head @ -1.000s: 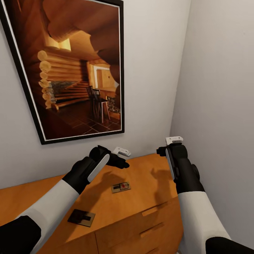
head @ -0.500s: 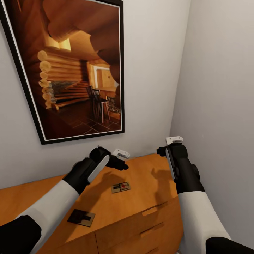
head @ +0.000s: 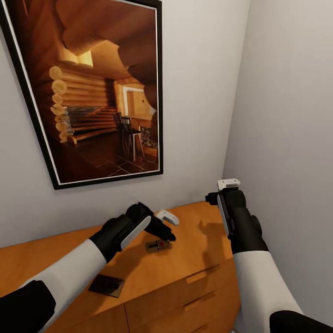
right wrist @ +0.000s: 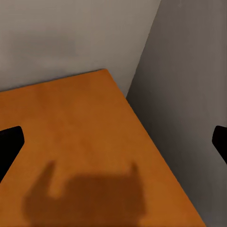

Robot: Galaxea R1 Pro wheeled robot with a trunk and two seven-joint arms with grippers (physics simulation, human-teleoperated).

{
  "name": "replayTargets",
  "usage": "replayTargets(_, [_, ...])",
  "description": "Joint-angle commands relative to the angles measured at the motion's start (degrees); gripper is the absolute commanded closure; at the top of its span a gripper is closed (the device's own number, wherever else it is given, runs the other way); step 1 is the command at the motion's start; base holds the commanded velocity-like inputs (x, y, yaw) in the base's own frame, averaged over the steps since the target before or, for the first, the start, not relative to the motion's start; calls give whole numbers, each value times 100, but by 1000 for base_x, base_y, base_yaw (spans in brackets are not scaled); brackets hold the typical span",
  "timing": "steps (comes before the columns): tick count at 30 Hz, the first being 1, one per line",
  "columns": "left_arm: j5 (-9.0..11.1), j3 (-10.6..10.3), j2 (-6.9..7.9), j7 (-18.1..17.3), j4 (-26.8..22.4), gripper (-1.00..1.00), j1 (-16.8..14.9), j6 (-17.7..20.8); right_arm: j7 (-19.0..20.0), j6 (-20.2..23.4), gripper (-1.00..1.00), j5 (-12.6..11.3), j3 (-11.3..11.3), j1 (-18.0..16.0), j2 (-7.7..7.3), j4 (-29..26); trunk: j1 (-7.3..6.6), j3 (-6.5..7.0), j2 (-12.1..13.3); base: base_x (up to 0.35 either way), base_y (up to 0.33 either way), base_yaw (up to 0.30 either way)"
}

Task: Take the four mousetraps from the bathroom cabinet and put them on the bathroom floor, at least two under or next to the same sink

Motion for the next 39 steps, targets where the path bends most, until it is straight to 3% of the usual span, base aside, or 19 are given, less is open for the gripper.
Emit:
replayTargets(1, [-56, -43, 2, -117, -2, -100, -6, 14, -28, 18, -100, -24, -6, -5, 4, -3, 0, -7, -5, 0, 0, 0])
replayTargets(9, [-27, -180, 12, -309, -9, -100, -6, 14, -28, 18, -100, -26, -6, -5, 4, -3, 0, -7, -5, 0, 0, 0])
replayTargets(39, [0, -235, 63, -368, -2, -100, -7, 14, -28, 18, -100, -27, -6, -5, 4, -3, 0, -7, -5, 0, 0, 0])
